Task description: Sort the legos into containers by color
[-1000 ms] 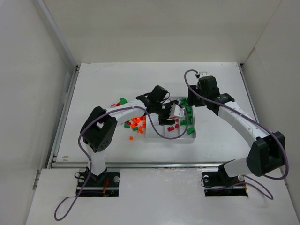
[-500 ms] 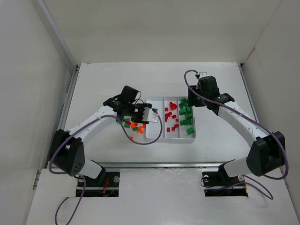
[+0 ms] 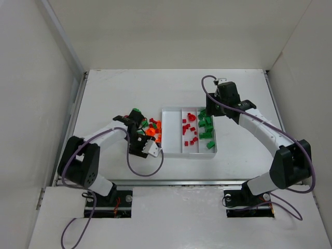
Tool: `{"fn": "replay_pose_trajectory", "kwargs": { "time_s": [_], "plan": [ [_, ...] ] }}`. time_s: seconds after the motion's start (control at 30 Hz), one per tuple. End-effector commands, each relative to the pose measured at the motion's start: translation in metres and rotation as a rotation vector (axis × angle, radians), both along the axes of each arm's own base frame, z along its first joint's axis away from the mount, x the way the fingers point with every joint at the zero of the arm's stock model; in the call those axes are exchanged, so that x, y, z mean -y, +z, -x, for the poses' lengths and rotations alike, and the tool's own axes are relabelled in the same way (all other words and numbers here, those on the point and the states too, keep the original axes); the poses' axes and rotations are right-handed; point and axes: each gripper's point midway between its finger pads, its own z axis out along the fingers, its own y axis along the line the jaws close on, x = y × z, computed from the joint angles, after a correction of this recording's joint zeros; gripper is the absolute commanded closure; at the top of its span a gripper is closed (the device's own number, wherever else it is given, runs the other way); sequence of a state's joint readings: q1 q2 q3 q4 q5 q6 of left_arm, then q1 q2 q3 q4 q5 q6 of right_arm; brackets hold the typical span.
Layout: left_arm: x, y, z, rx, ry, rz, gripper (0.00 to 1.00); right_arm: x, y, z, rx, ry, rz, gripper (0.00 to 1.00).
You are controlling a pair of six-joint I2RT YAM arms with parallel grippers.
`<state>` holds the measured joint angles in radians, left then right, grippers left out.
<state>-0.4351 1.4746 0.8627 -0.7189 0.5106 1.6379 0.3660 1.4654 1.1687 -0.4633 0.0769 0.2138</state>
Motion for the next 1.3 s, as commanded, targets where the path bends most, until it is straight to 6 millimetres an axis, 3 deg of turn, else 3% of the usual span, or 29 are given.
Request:
{"fn": "replay_pose_trajectory", "kwargs": {
  "time_s": [0.0, 0.2, 0.37, 0.53, 0.63, 0.8, 0.93, 1.03, 1.27],
  "plan": [
    [0.000, -0.002, 0.003, -0.066, -0.082, -0.011, 0.50, -0.003, 0.021, -0.012, 0.059, -0.007, -0.029, 0.39],
    [0.005, -0.012, 0.001, -0.144, -0.086, -0.044, 0.48, 0.001, 0.008, -0.007, 0.033, -0.014, -0.012, 0.39],
    [0.010, -0.022, 0.001, -0.191, -0.037, -0.056, 0.62, 0.006, 0.001, -0.002, 0.010, -0.021, 0.017, 0.39],
    [0.010, -0.021, 0.001, -0.176, 0.017, -0.048, 0.83, 0.008, 0.005, -0.002, 0.023, -0.021, 0.026, 0.39],
    [0.011, -0.018, -0.002, -0.148, 0.017, -0.034, 0.82, 0.005, 0.002, -0.007, 0.012, -0.013, 0.022, 0.39],
    [0.016, -0.010, -0.005, -0.098, -0.041, -0.014, 0.50, 0.002, 0.008, -0.015, 0.026, -0.007, 0.024, 0.39],
    [0.026, -0.003, -0.011, -0.064, -0.093, 0.023, 0.42, 0.003, 0.006, -0.013, 0.018, -0.001, 0.034, 0.39],
    [0.035, -0.002, -0.015, -0.085, -0.079, 0.040, 0.44, 0.003, 0.006, -0.013, 0.017, -0.001, 0.034, 0.39],
    [0.037, -0.009, -0.012, -0.121, -0.078, 0.023, 0.63, 0.004, 0.002, -0.011, 0.009, -0.001, 0.038, 0.39]
  ]
}}
